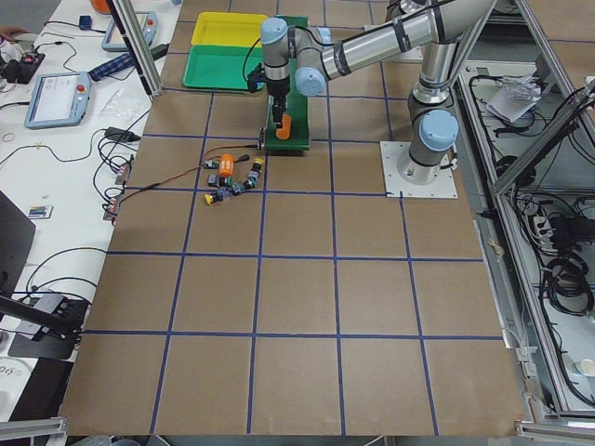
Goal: Sort buttons by color to trays
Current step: 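Release the orange cylinder on the belt and lift the left gripper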
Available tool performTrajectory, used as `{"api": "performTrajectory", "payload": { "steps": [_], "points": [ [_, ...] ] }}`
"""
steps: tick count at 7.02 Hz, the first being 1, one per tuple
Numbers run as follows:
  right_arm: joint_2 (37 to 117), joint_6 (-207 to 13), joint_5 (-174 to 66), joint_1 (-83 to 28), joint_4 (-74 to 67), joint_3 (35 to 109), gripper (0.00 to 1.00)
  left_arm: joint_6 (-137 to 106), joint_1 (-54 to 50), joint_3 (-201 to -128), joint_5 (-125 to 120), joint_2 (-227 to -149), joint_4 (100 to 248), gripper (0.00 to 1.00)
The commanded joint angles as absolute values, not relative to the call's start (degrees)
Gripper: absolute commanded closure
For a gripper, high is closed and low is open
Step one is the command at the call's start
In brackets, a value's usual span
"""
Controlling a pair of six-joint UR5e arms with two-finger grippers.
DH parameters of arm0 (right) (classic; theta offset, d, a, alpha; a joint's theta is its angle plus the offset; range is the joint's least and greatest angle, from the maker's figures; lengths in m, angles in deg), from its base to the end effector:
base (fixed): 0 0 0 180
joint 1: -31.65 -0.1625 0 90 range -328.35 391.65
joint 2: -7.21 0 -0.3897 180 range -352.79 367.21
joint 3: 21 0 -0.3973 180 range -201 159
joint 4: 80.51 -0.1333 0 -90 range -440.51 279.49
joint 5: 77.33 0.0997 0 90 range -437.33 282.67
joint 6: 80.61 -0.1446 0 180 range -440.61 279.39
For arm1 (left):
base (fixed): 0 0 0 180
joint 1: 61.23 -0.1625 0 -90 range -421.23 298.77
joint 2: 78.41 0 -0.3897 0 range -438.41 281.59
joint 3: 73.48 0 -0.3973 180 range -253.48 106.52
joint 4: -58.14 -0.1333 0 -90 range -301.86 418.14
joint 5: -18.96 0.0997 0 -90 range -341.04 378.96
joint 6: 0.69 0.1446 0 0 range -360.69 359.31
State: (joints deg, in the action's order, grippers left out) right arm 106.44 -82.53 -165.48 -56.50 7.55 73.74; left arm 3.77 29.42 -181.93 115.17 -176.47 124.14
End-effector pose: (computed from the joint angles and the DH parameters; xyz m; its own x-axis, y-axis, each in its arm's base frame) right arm 0.1237 -0.4438 0.4383 -0.9974 0.0643 -0.0337 0.0657 0.9969 -0.0434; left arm -0.1234 -0.5021 0.2230 -0.9901 0.0936 -0.1043 0.0886 0.9947 0.0521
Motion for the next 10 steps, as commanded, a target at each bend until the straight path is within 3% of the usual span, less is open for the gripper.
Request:
{"api": "performTrajectory", "payload": {
  "steps": [1, 4, 10],
  "points": [
    [106.4, -82.5, -165.5, -56.5, 7.6, 73.7, 0.0, 3.7, 29.3, -176.6, 113.6, -170.5, 134.5, 0.0],
    [106.4, -82.5, -165.5, -56.5, 7.6, 73.7, 0.0, 4.6, 24.3, -165.2, 114.5, -172.2, 142.0, 0.0],
    [106.4, -82.5, -165.5, -56.5, 7.6, 73.7, 0.0, 6.7, 17.3, -158.8, 114.2, -184.0, 135.2, 0.0]
  ]
}}
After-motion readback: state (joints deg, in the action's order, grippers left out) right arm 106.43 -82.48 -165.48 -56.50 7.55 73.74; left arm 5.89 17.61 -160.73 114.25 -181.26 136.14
